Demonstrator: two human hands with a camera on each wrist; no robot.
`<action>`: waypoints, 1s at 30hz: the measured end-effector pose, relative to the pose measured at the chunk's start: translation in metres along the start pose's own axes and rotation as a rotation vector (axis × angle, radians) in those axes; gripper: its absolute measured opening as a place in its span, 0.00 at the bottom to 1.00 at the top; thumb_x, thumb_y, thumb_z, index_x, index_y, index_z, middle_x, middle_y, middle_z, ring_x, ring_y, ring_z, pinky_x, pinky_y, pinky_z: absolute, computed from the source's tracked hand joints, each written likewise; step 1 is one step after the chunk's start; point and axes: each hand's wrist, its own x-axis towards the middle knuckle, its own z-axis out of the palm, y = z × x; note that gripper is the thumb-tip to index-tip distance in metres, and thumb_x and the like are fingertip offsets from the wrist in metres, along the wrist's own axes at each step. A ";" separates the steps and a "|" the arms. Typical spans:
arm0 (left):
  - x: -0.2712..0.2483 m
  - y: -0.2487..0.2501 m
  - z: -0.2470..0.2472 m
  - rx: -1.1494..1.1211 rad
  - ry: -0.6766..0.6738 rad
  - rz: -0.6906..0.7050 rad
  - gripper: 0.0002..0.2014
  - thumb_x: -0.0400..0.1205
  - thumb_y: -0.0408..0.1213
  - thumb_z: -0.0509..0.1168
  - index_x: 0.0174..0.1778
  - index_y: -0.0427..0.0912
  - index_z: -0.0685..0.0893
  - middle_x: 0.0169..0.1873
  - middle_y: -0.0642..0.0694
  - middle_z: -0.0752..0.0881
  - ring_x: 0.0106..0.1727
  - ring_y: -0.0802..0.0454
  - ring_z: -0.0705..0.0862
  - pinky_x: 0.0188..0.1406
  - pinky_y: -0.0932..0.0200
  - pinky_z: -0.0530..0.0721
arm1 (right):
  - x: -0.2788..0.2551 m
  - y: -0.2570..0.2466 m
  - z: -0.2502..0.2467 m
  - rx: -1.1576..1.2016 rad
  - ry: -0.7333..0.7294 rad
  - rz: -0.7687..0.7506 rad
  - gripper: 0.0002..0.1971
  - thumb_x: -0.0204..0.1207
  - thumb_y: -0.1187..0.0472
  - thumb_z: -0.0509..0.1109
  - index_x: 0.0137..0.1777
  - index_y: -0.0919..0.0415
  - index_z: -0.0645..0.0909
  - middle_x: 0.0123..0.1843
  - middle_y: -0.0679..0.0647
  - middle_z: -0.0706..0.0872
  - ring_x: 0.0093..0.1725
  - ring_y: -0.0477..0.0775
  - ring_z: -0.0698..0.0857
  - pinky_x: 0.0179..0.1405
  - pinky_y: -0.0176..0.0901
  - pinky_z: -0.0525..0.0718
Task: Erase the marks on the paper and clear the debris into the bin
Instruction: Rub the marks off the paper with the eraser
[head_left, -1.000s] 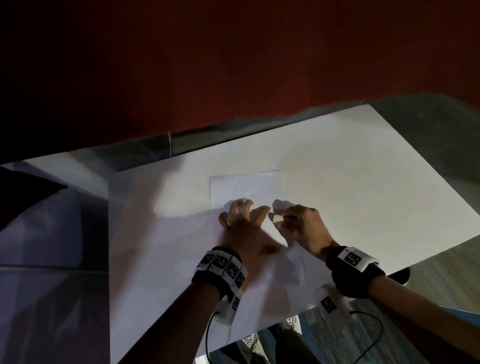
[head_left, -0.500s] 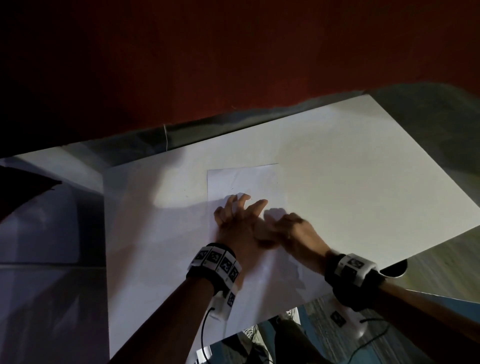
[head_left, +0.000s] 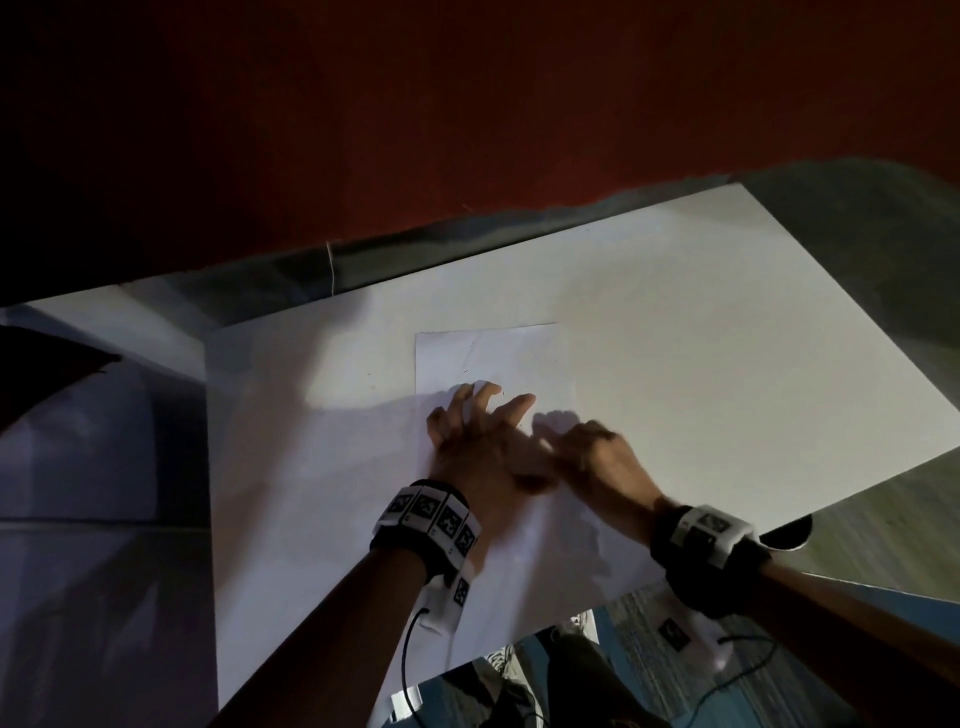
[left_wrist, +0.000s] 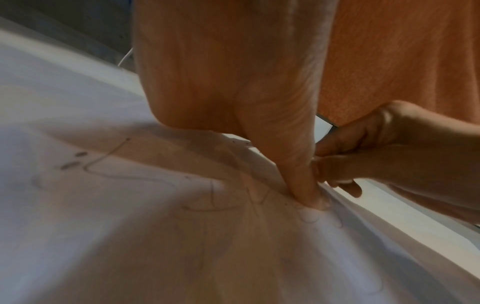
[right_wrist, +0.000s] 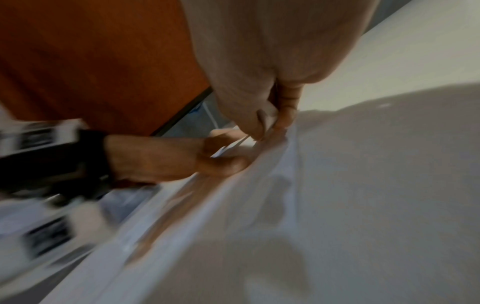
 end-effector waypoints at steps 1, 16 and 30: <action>0.001 0.000 -0.001 -0.006 -0.013 -0.004 0.53 0.62 0.77 0.65 0.83 0.72 0.52 0.85 0.53 0.49 0.88 0.47 0.39 0.85 0.37 0.51 | -0.002 -0.001 0.001 0.028 -0.026 -0.032 0.06 0.84 0.62 0.66 0.57 0.57 0.83 0.47 0.53 0.85 0.46 0.54 0.78 0.46 0.49 0.78; -0.001 -0.005 -0.001 -0.016 -0.032 0.027 0.55 0.60 0.79 0.64 0.84 0.72 0.52 0.86 0.51 0.48 0.89 0.46 0.39 0.85 0.35 0.52 | -0.008 0.005 0.002 -0.012 -0.063 -0.060 0.09 0.83 0.59 0.67 0.59 0.56 0.85 0.47 0.52 0.86 0.46 0.55 0.80 0.46 0.42 0.76; 0.000 -0.006 -0.008 0.021 -0.077 0.025 0.55 0.59 0.77 0.63 0.84 0.72 0.50 0.85 0.51 0.46 0.89 0.44 0.39 0.84 0.34 0.53 | -0.001 0.005 -0.003 -0.006 0.055 0.013 0.10 0.80 0.65 0.70 0.59 0.59 0.84 0.48 0.53 0.87 0.46 0.53 0.78 0.46 0.43 0.75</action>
